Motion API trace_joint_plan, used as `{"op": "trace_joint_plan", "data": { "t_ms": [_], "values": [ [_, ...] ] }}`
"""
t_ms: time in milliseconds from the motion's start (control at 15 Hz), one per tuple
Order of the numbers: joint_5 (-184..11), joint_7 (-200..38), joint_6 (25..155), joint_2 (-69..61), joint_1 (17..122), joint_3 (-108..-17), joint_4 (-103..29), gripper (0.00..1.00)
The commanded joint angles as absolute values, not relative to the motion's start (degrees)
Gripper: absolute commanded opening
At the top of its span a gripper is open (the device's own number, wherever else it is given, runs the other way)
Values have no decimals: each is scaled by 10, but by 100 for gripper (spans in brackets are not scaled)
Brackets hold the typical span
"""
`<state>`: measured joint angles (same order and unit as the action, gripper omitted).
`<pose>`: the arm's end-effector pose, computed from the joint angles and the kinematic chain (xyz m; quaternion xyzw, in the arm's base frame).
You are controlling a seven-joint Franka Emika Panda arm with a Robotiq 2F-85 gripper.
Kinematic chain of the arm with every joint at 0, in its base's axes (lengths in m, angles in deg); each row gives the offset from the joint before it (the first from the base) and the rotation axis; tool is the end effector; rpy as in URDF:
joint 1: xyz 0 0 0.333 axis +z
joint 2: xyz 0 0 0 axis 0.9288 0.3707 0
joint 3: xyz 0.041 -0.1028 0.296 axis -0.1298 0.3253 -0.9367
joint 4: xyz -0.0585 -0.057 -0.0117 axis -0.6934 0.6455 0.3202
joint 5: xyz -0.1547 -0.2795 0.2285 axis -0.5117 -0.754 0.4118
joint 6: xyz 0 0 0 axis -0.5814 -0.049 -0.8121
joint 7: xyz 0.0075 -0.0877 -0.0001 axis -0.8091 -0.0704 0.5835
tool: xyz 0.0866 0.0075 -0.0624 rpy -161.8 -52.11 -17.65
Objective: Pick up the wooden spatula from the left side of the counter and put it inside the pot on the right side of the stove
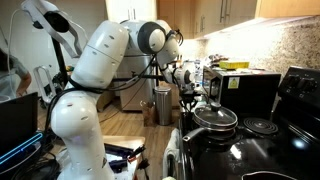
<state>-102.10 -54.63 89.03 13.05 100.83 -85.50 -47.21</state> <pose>0.4208 0.5020 0.2377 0.7449 0.6668 0.0084 0.0220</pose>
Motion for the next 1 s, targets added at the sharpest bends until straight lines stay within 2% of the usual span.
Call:
{"op": "trace_joint_plan", "data": {
  "t_ms": [0, 933],
  "values": [
    [-1036, -566, 907, 128, 1009, -853, -478, 7],
    [-1011, -541, 830, 74, 972, -868, -457, 7]
  ]
}}
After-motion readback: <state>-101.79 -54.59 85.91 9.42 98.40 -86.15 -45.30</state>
